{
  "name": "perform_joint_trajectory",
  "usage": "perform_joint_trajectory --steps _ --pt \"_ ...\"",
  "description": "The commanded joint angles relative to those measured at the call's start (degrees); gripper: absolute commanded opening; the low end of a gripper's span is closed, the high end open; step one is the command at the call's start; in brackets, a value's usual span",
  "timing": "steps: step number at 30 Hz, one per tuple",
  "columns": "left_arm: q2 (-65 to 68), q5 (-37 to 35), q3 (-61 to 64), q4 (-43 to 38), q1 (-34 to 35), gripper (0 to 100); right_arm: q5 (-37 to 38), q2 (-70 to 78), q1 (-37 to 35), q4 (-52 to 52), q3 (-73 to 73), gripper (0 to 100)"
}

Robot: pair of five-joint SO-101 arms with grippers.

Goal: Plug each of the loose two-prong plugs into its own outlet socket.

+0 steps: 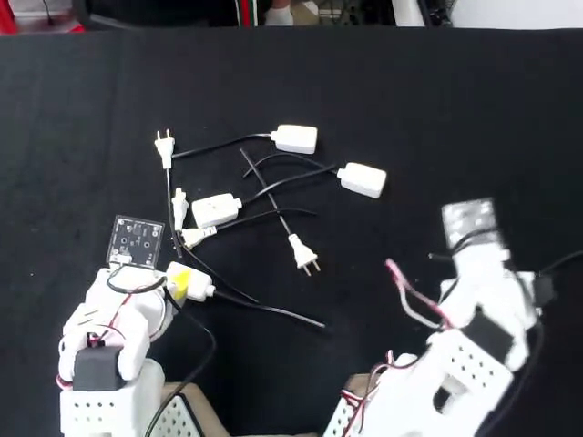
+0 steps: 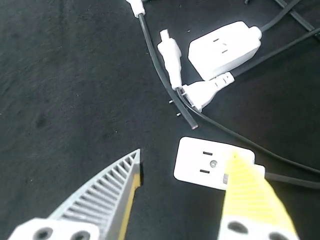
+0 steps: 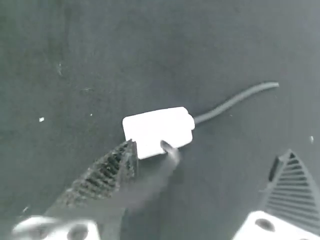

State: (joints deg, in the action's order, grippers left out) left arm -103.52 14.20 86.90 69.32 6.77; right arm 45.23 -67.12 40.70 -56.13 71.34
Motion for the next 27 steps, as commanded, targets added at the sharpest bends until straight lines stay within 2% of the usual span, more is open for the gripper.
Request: perform_joint_trajectory --steps 1,4,6,8,12,16,22,25,27 --pt "-0.3 -0.1 -2.7 4.3 3.7 26 -4.0 -0.5 0.4 -21.5 -21.5 38.6" --pt "-0.4 -0.1 -3.1 4.5 7.0 26 -5.4 0.0 -0.4 -31.0 -33.2 25.0" --pt "-0.4 -0.1 -3.2 4.5 8.0 26 -7.8 0.0 -2.1 -34.9 -38.3 12.9" --pt "-0.4 -0.1 -3.1 4.4 8.4 26 -9.1 0.0 -5.5 -37.6 -41.7 5.2" --pt "-0.4 -0.1 -3.0 4.4 8.7 26 -12.3 0.1 -15.7 -43.3 -47.3 12.8" --pt "-0.3 -0.1 -2.6 4.5 13.2 26 -17.8 0.9 -27.9 -44.5 -49.0 20.8" --pt "-0.3 0.4 -0.8 4.5 18.2 26 -22.9 13.1 -45.4 -43.7 -46.3 20.8" --pt "-0.3 0.4 0.4 4.5 18.5 26 -26.5 20.9 -52.9 -39.5 -44.3 20.8" --pt "-0.3 3.2 2.2 4.6 18.2 26 -27.8 25.5 -57.0 -35.1 -41.9 20.8"
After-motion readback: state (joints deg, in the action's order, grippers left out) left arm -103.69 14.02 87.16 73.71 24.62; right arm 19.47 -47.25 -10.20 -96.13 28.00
